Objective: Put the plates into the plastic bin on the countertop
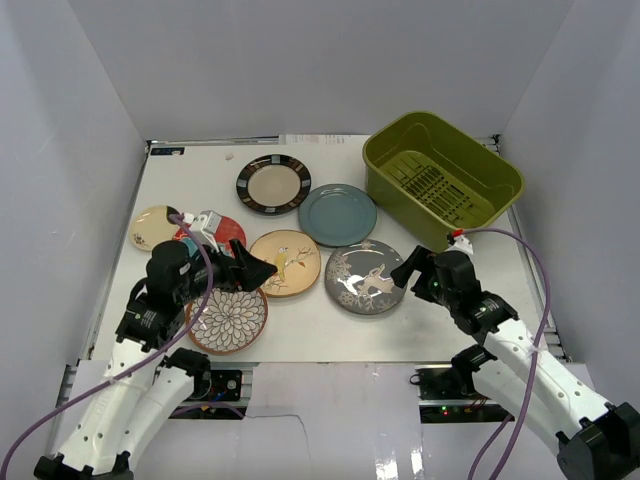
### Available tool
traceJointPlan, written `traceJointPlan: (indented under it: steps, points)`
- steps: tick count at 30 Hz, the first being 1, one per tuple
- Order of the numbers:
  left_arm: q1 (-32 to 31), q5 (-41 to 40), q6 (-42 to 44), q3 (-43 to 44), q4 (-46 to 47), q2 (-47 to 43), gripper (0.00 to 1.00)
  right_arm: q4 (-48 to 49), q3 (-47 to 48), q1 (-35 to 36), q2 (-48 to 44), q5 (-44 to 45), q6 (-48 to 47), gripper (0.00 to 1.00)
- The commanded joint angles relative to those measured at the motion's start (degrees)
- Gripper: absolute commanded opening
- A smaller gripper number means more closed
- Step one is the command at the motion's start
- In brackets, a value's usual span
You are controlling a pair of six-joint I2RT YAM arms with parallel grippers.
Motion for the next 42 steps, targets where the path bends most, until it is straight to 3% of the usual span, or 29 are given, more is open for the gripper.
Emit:
traceJointPlan:
  steps: [1, 12, 22, 26, 27, 29, 32, 38, 42]
  points:
    - [-0.09, 0.23, 1.96, 0.92, 0.07, 1.58, 0.98, 3.22, -1.89, -1.43, 1.75, 1.51, 1.56, 0.9]
    - [-0.09, -4.61, 8.21, 2.34, -0.81, 3.61, 0.98, 16.48, -12.34, -2.84, 5.18, -5.79, 9.46, 0.83]
    - [-0.18, -7.42, 6.9, 0.23, 0.59, 7.3, 0.98, 31.08, -18.42, -2.93, 12.03, -7.38, 16.77, 0.71]
    - [-0.18, -8.91, 6.02, -1.0, 0.86, 9.93, 0.98, 35.39, -19.82, -2.84, 15.11, -6.16, 18.35, 0.57]
    - [-0.09, -9.09, 5.93, -0.92, 0.69, 11.25, 0.98, 35.57, -20.09, -2.92, 15.64, -5.54, 18.44, 0.46]
    - [-0.09, -9.79, 5.58, -0.04, -0.36, 12.48, 0.98, 35.4, -20.7, -2.93, 15.03, -4.05, 19.05, 0.35]
    - [-0.09, -11.46, 5.23, 1.45, -2.03, 13.72, 0.98, 31.63, -21.23, -2.84, 10.39, -1.68, 18.53, 0.1]
    - [-0.09, -16.11, 3.82, 3.74, -4.58, 16.53, 0.95, 11.95, -15.53, -2.84, -10.06, 1.58, 13.01, 0.08]
    - [-0.09, -17.79, 3.12, 5.85, -5.82, 20.66, 0.91, 3.59, -8.06, -2.84, -16.61, -0.78, 9.4, 0.08]
